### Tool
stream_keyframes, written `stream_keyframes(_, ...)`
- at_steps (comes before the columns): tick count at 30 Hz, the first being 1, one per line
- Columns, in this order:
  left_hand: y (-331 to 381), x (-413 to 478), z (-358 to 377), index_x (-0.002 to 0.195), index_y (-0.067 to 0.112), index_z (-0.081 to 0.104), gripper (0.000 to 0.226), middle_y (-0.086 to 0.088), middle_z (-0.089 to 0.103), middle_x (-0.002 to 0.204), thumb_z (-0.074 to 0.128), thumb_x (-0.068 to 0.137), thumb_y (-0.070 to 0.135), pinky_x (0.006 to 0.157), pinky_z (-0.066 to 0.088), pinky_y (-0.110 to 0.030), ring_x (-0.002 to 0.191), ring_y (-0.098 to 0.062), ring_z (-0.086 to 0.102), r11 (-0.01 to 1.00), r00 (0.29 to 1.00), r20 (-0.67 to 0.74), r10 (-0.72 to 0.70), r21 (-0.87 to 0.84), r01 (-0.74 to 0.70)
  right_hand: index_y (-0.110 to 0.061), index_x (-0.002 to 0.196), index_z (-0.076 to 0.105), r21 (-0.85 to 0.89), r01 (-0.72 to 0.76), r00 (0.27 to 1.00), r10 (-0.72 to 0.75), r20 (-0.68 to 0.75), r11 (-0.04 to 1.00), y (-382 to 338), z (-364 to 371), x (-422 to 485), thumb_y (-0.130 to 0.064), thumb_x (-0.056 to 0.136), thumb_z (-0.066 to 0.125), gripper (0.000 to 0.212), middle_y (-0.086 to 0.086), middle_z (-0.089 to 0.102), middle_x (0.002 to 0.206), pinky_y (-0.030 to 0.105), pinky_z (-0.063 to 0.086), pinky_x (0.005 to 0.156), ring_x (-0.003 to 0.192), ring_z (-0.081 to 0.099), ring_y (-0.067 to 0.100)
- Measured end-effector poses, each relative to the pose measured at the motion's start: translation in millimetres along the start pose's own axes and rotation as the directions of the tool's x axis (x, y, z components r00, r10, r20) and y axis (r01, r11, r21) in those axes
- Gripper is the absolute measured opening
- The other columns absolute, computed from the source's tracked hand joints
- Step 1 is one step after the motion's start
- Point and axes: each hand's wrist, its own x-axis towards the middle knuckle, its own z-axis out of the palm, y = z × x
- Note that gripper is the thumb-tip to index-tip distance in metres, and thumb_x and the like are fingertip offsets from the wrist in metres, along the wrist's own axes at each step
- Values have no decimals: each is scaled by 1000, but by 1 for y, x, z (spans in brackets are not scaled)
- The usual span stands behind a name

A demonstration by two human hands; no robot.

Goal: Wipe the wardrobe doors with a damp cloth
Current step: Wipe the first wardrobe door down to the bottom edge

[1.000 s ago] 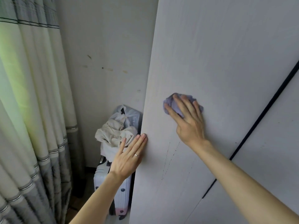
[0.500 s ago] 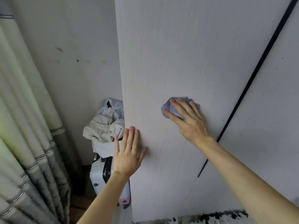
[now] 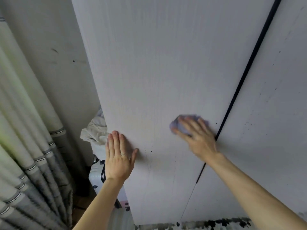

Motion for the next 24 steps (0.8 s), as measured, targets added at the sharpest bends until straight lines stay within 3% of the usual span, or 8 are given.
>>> stream_keyframes(4, 17, -1, -6, 155, 3, -15, 88, -14, -20, 164, 35, 100, 50, 126, 0, -45, 153, -33, -12, 997, 996, 34, -78, -11, 78, -14, 142, 53, 126, -333, 908, 354, -226, 934, 28, -13, 19, 16, 91, 44, 60, 16, 34, 154, 56, 25, 118, 144, 30, 37)
stream_keyframes(6, 26, -1, -6, 154, -1, -13, 87, -18, -17, 164, 38, 100, 45, 125, 6, -49, 153, -36, -10, 992, 992, 51, -120, -22, 121, -14, 147, 45, 169, -436, 865, 463, -192, 884, 4, 2, -4, 11, 92, 47, 61, 16, 27, 157, 54, 20, 121, 147, 24, 36)
stream_keyframes(8, 34, -1, -9, 154, -4, -9, 86, -23, -11, 164, 39, 100, 42, 124, 11, -53, 153, -40, -8, 990, 987, 75, -140, -9, 141, -20, 156, 27, 171, -513, 849, 527, -47, 841, -28, 17, -48, -4, 97, 47, 65, 14, 12, 165, 56, 20, 120, 151, 15, 36)
stream_keyframes(10, 32, -1, -12, 154, -6, -7, 86, -25, -10, 163, 39, 100, 42, 124, 10, -54, 153, -39, -8, 989, 984, 95, -151, 22, 149, -23, 160, 14, 152, -513, 858, 507, 79, 845, -50, 25, -83, -20, 100, 44, 66, 10, -1, 168, 61, 26, 116, 153, 9, 35)
stream_keyframes(12, 35, -3, -17, 154, -2, -13, 87, -20, -15, 164, 37, 101, 46, 124, 10, -52, 153, -35, -12, 985, 979, 116, -168, 48, 163, -24, 160, 10, 150, -466, 884, 452, 116, 872, -43, 21, -89, -26, 102, 40, 65, 9, -2, 168, 60, 26, 116, 153, 9, 34)
stream_keyframes(17, 27, -5, -15, 153, 4, -22, 89, -13, -29, 161, 22, 100, 60, 123, 11, -54, 152, -28, -20, 975, 966, 167, -199, 130, 179, -17, 155, 26, 217, -487, 850, 516, -104, 846, -4, -4, -6, -28, 101, 44, 57, 17, 20, 161, 50, 10, 123, 151, 19, 34)
stream_keyframes(20, 20, -2, -12, 153, 10, -28, 90, -11, -34, 159, 19, 99, 64, 122, 11, -56, 151, -26, -22, 970, 970, 155, -188, 181, 160, -18, 155, 29, 204, -478, 844, 511, -163, 854, -8, 13, -14, -29, 100, 47, 60, 16, 23, 160, 52, 11, 123, 151, 17, 32)
stream_keyframes(24, 21, -3, -11, 152, 11, -29, 90, -9, -35, 159, 22, 100, 63, 121, 12, -57, 151, -25, -23, 974, 978, 129, -163, 181, 139, -26, 159, 19, 105, -233, 969, 222, 108, 967, -56, 50, -106, -33, 95, 56, 75, 2, 20, 165, 50, 18, 121, 154, 10, 22)
